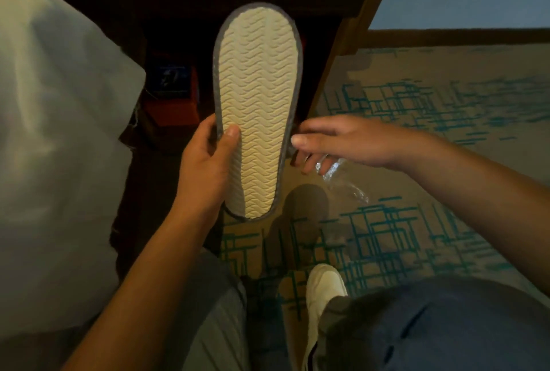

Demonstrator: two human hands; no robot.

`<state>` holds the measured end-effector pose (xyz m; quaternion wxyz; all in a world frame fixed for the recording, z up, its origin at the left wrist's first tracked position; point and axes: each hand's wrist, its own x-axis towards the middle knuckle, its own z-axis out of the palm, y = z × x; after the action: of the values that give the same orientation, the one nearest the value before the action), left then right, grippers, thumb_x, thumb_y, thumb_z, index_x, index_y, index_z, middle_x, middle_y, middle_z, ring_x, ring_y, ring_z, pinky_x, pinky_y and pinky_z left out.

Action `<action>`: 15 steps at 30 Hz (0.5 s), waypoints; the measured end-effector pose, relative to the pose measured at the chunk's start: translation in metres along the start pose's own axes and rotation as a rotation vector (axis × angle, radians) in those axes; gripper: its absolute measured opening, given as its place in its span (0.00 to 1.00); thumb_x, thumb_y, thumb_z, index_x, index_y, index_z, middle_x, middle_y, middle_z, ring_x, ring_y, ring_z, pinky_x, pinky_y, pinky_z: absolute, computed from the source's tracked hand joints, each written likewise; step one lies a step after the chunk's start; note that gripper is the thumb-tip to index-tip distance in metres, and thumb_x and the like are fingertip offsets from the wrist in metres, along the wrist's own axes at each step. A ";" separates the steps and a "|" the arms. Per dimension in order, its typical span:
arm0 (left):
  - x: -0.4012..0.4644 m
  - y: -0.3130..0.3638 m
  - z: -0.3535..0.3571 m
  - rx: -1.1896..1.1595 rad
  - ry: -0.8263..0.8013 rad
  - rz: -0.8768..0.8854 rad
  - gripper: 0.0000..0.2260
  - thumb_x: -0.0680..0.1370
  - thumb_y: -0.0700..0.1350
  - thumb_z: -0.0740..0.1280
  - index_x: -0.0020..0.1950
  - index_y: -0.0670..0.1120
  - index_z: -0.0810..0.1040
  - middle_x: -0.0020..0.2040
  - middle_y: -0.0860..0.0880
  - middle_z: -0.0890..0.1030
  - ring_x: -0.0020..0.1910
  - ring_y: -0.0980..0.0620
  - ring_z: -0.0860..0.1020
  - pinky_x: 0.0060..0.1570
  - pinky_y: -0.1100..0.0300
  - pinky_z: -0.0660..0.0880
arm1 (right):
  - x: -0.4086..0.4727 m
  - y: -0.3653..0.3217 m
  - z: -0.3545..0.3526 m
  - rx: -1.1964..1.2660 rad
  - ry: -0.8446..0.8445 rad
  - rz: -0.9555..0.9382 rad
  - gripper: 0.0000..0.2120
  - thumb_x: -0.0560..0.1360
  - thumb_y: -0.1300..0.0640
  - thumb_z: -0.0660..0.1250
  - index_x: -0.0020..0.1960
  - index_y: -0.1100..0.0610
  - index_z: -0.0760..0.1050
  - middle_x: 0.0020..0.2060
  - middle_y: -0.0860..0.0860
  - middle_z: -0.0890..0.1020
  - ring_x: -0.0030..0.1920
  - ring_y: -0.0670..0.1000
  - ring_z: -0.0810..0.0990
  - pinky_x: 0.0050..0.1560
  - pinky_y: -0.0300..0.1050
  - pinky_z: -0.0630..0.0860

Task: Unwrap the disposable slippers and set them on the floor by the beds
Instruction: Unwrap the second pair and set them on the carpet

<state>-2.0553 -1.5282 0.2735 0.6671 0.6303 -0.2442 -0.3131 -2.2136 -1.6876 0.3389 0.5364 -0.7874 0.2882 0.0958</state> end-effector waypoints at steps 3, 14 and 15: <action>-0.003 0.011 0.010 -0.003 -0.064 0.050 0.22 0.83 0.45 0.65 0.76 0.56 0.67 0.55 0.47 0.84 0.54 0.54 0.83 0.50 0.59 0.80 | -0.029 -0.014 0.005 0.009 0.026 -0.034 0.23 0.70 0.37 0.65 0.57 0.50 0.78 0.49 0.54 0.86 0.48 0.51 0.86 0.52 0.53 0.82; -0.019 0.017 0.050 0.295 -0.337 0.284 0.38 0.75 0.55 0.74 0.80 0.58 0.57 0.75 0.58 0.68 0.73 0.64 0.67 0.70 0.61 0.67 | -0.088 -0.010 0.021 0.117 0.437 -0.019 0.15 0.79 0.52 0.68 0.55 0.65 0.79 0.41 0.58 0.87 0.41 0.56 0.86 0.43 0.53 0.81; -0.021 0.016 0.055 0.342 -0.415 0.331 0.42 0.73 0.58 0.74 0.81 0.57 0.54 0.78 0.59 0.62 0.76 0.65 0.62 0.72 0.64 0.63 | -0.096 -0.007 0.022 0.104 0.489 -0.020 0.14 0.78 0.52 0.69 0.54 0.64 0.79 0.40 0.57 0.87 0.40 0.54 0.86 0.39 0.50 0.80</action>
<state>-2.1075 -1.5500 0.2955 0.5292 0.6078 -0.5235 -0.2765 -2.2843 -1.6320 0.3798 0.4914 -0.7614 0.4060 -0.1178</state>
